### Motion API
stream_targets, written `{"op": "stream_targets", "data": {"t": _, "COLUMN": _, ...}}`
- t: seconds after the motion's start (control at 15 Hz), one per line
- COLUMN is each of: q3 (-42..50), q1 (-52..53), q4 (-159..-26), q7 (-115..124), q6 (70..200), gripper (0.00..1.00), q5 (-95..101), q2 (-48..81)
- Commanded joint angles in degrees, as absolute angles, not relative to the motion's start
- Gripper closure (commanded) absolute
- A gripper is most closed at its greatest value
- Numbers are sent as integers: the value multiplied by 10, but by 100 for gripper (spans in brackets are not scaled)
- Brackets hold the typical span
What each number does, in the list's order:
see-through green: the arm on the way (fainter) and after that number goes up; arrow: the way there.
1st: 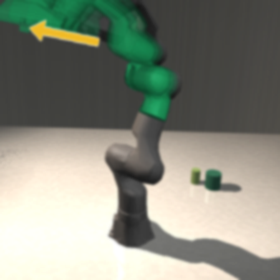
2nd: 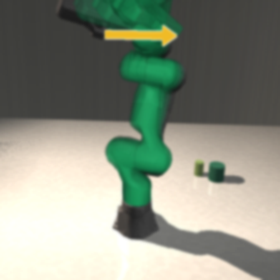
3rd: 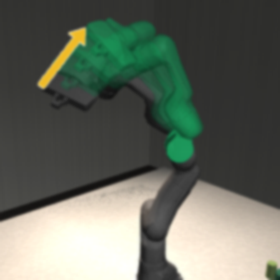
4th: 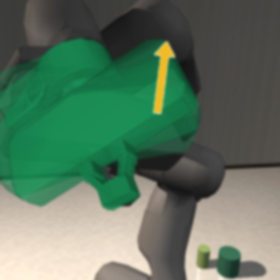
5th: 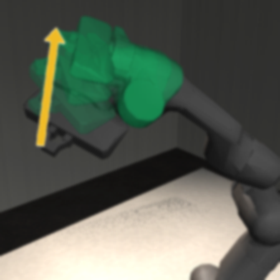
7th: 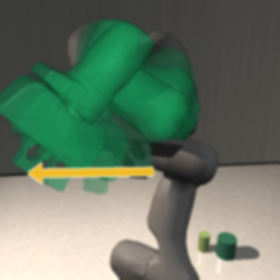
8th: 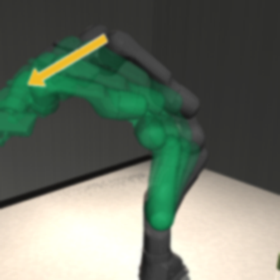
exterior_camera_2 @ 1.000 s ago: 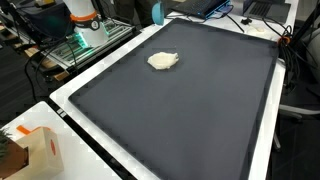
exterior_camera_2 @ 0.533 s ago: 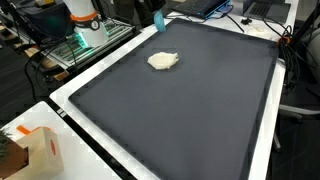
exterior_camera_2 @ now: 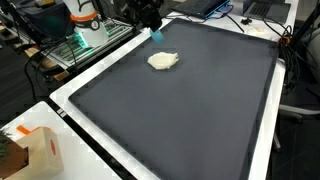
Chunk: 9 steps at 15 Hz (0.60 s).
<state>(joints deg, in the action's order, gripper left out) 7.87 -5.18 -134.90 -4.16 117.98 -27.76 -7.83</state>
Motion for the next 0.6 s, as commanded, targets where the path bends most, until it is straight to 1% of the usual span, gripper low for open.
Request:
{"op": "stream_targets", "data": {"t": 0.0, "q3": 99, "q1": -53, "q4": -1325, "q7": -185, "q6": 1136, "gripper": 75, "q5": -335, "q2": -38}}
{"op": "stream_targets", "data": {"t": 0.53, "q3": 104, "q1": -91, "q4": -1274, "q7": -418, "q6": 1028, "gripper": 75, "q5": -455, "q2": 65}}
